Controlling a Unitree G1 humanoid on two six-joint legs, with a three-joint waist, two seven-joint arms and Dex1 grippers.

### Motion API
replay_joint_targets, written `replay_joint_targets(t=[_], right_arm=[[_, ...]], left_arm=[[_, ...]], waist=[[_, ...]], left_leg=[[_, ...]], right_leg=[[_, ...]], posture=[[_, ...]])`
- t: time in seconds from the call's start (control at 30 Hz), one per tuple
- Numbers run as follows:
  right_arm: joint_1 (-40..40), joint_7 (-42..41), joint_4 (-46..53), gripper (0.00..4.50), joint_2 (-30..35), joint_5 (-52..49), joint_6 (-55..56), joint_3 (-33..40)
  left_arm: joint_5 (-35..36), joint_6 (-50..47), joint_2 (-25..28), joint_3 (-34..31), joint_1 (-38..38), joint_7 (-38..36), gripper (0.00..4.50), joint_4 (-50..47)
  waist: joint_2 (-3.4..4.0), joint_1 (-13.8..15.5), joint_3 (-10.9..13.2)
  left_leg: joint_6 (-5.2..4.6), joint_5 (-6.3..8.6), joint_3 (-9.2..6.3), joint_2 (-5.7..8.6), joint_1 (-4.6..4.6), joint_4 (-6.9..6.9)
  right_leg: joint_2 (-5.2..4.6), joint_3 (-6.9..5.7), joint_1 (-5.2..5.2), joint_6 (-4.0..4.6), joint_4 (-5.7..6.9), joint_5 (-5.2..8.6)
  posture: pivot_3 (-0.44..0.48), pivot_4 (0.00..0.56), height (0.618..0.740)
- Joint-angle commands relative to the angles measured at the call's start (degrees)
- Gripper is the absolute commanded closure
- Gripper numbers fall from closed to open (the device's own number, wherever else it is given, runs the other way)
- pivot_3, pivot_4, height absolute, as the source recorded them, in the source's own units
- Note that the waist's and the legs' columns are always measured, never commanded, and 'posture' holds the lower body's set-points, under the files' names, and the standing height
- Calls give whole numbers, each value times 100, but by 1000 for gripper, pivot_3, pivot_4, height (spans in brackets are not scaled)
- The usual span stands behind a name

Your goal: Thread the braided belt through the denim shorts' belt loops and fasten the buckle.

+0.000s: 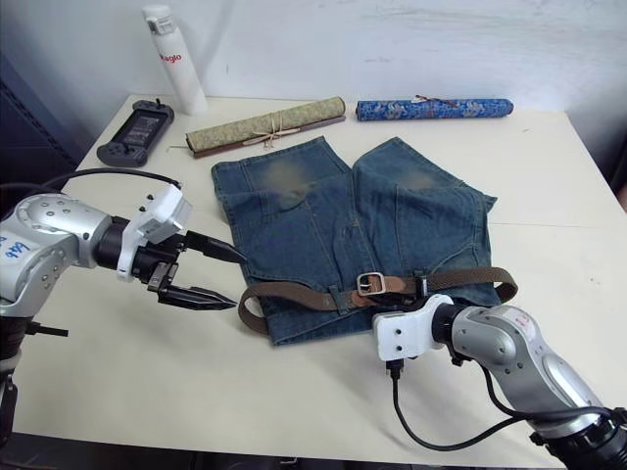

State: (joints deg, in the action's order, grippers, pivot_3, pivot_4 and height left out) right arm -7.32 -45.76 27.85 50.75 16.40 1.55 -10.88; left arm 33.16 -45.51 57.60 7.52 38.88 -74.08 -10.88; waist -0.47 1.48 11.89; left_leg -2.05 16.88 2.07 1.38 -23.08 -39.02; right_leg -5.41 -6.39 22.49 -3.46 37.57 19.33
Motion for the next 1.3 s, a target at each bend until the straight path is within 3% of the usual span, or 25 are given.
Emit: replay_joint_targets(t=[0.03,0.87,1.0,1.3], right_arm=[[-41,62,91,3338,-67,56,127,116],[-12,60,-484,3338,-371,247,338,-20],[-77,57,-460,4438,-413,225,305,25],[-15,-320,16,4438,-199,-195,189,305]], left_arm=[[-37,35,-11,-56,140,-63,0,-101],[-101,9,0,-92,124,-119,0,-149],[-93,1,17,-102,129,-134,0,-151],[333,-440,-226,-239,694,-277,0,223]], waist=[[0,0,0],[-2,-6,-2],[-3,-8,-2],[-4,-3,-3]], left_leg=[[0,0,0,0,0,-1],[0,0,0,0,1,-8],[0,0,0,0,1,-8],[0,0,0,0,0,-13]], right_leg=[[0,0,0,1,1,0],[0,1,0,3,19,2],[0,1,0,3,19,2],[0,1,0,5,25,3]], posture=[[0,150,686],[0,150,686],[0,150,686],[0,150,686]])
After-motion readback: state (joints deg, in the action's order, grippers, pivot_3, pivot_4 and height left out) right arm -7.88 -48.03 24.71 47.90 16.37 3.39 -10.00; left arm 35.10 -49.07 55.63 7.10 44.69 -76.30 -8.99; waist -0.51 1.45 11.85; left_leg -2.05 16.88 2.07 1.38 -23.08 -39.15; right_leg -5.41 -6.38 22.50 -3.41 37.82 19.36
